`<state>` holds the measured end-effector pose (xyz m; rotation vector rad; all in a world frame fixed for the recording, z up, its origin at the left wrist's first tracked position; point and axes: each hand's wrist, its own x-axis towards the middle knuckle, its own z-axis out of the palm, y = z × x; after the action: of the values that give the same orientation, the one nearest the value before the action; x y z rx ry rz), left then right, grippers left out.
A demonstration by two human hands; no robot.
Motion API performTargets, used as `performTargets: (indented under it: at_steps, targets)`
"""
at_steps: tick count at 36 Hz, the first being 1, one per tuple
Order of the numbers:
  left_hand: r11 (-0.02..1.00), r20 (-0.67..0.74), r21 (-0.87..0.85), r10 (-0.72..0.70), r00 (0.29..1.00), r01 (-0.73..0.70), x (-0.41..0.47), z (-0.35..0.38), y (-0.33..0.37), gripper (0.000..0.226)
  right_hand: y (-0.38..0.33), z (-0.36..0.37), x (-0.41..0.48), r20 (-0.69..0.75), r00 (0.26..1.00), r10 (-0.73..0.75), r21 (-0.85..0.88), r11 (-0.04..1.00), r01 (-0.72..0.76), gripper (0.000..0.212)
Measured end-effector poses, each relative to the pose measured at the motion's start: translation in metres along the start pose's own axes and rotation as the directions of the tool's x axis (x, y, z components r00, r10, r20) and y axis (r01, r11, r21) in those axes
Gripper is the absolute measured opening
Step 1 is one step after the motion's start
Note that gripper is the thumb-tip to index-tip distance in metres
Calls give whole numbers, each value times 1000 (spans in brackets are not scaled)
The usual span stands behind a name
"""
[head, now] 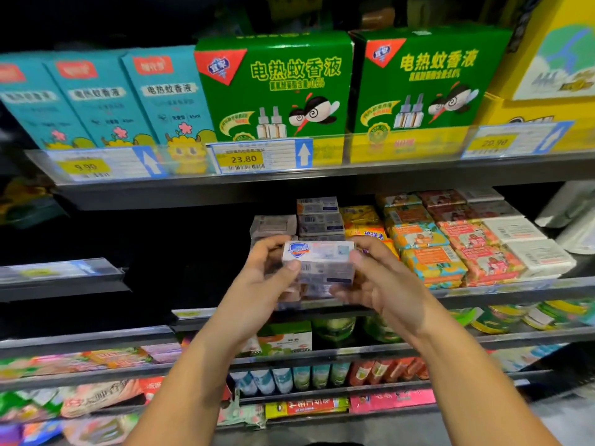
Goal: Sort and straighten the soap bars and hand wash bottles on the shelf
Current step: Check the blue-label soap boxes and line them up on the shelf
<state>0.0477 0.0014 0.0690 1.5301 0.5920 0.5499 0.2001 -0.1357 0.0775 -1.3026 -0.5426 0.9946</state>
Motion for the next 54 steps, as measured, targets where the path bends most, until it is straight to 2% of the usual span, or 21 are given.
performTargets:
  at_steps: [2, 4, 7, 11, 13, 15, 16, 19, 21, 22, 23, 25, 27, 29, 31, 36, 40, 47, 50, 52, 54]
  targets:
    - [997, -36, -57, 52, 998, -54, 0, -1, -1, 27, -1, 10, 3, -16, 999, -47, -7, 999, 47, 33]
    - [992, -52, -25, 122, 991, -124, 0, -5, -3, 29, 2, 18, 7, -41, 993, -110, -121, 987, 104, 25]
    - [938, -4, 219, 278, 961, -270, 1, -19, -10, 36, 11, 22, 14, -38, 976, -213, -236, 951, 199, 11]
    - [755, 140, 506, 405, 904, -416, 3, -40, -8, 52, 16, 28, 22, 29, 966, -259, -137, 956, 260, 32]
    - [598, 224, 644, 449, 865, -477, 5, -48, -3, 63, 16, 33, 26, 62, 963, -262, -143, 953, 268, 40]
    - [441, 266, 761, 457, 849, -476, 7, -57, 0, 73, 18, 38, 33, 92, 964, -249, -177, 949, 262, 43]
    - [409, 266, 786, 452, 852, -463, 7, -62, -1, 76, 19, 42, 36, 102, 963, -249, -187, 946, 264, 43]
    - [446, 198, 798, 440, 876, -404, 2, -80, -8, 75, 22, 52, 47, 98, 965, -245, -115, 960, 255, 31]
    - [479, 106, 819, 414, 904, -316, 0, -96, -19, 75, 23, 55, 53, 111, 965, -236, -225, 940, 256, 22]
    - [493, 47, 835, 381, 923, -246, -1, -105, -25, 75, 25, 54, 57, 130, 964, -233, -381, 886, 266, 21]
    - [507, -9, 843, 342, 940, -177, -2, -114, -29, 75, 28, 51, 61, 162, 960, -228, -569, 773, 279, 26]
    - [544, -93, 836, 273, 957, -74, -2, -130, -39, 73, 36, 45, 71, 259, 947, -190, -816, 482, 319, 50]
    - [602, -161, 799, 201, 966, 8, 1, -142, -47, 68, 44, 45, 76, 320, 943, -91, -873, 357, 331, 62]
    - [667, -207, 740, 99, 973, 89, 5, -149, -52, 67, 51, 45, 78, 335, 942, -12, -903, 281, 324, 60]
    - [662, -203, 733, -3, 979, 154, 11, -154, -55, 67, 53, 45, 77, 321, 947, 25, -925, 221, 308, 55]
    - [599, -87, 768, -252, 964, 227, 29, -157, -58, 57, 52, 46, 79, 305, 952, 13, -929, 224, 295, 49]
    - [626, -52, 722, -374, 926, 294, 33, -145, -58, 47, 49, 49, 77, 273, 962, 15, -937, 230, 262, 50]
    - [519, -77, 824, -296, 952, 228, 26, -118, -58, 57, 50, 44, 73, 266, 964, -28, -925, 273, 263, 56]
    - [584, -95, 784, -222, 970, 210, 22, -103, -53, 62, 50, 29, 73, 137, 965, -226, -957, 220, 187, 49]
    - [627, -83, 766, -126, 989, 144, 25, -90, -54, 67, 48, 16, 74, 72, 915, -397, -973, 174, 152, 45]
    - [598, -50, 799, -38, 998, 63, 32, -75, -55, 71, 46, 2, 76, 75, 917, -393, -987, 105, 126, 51]
